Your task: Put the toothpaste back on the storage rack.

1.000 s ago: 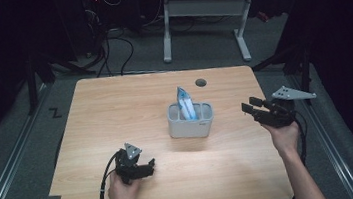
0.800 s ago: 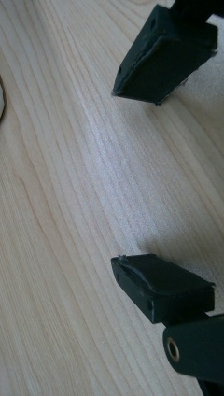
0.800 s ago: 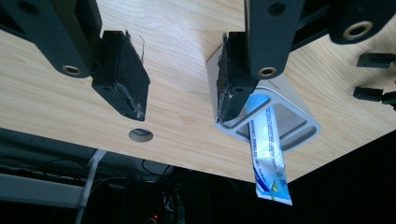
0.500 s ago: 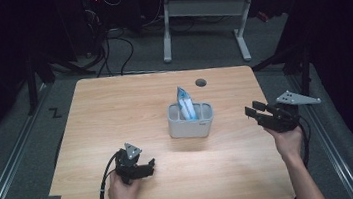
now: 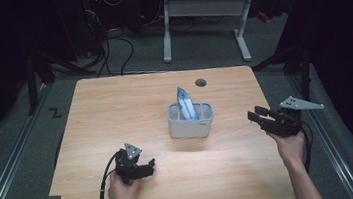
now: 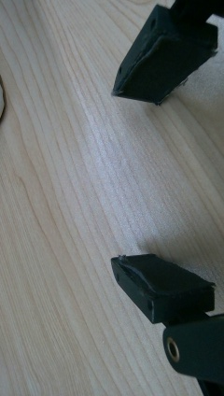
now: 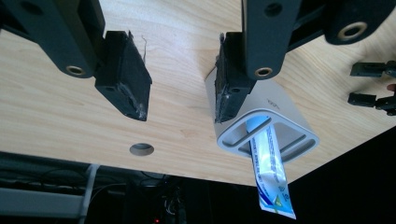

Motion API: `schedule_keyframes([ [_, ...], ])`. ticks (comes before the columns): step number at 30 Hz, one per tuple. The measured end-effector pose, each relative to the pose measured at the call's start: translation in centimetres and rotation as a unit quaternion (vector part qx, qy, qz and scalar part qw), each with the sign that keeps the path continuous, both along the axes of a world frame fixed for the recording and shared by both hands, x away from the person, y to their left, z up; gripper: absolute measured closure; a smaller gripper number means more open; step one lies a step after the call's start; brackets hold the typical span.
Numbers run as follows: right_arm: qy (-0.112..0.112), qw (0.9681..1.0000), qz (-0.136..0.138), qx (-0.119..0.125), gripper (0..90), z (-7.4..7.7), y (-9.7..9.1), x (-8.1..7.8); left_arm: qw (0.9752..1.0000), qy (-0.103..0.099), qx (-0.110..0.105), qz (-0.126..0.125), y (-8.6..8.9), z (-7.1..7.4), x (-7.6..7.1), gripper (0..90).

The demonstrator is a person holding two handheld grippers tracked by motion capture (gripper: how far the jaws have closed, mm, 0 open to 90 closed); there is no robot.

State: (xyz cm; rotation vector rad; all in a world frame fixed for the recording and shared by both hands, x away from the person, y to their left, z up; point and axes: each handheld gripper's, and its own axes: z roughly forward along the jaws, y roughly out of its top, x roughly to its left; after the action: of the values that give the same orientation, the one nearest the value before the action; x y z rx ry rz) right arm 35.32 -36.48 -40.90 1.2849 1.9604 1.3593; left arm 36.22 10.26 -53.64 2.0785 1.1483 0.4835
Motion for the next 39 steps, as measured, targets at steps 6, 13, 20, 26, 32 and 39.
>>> schedule_keyframes([
  [6, 0.008, 0.9999, -0.004, 0.007, 55.5, -0.9, -0.5, -0.4, 1.0000, 0.000, 0.000, 0.000, 0.0, 0.0, 0.0, 15.7],
  [13, 0.012, 0.9998, -0.007, 0.016, 55.5, -1.7, -0.8, -0.8, 1.0000, 0.000, 0.000, 0.000, 0.0, 0.0, 0.0, 15.7],
  [20, 0.016, 0.9997, -0.007, 0.019, 55.5, -2.2, -0.9, -1.2, 1.0000, 0.000, 0.000, 0.000, 0.0, 0.0, 0.0, 15.7],
  [26, 0.018, 0.9996, -0.008, 0.018, 55.5, -2.6, -0.8, -1.4, 1.0000, 0.000, 0.000, 0.000, 0.0, 0.0, 0.0, 15.7],
  [32, 0.024, 0.9994, -0.008, 0.023, 55.5, -3.3, -0.9, -1.6, 1.0000, 0.000, 0.000, 0.000, 0.0, 0.0, 0.0, 15.7],
  [39, 0.031, 0.9990, -0.010, 0.029, 55.7, -4.1, -0.9, -1.8, 1.0000, 0.000, 0.000, 0.000, 0.0, 0.0, 0.0, 15.7],
])
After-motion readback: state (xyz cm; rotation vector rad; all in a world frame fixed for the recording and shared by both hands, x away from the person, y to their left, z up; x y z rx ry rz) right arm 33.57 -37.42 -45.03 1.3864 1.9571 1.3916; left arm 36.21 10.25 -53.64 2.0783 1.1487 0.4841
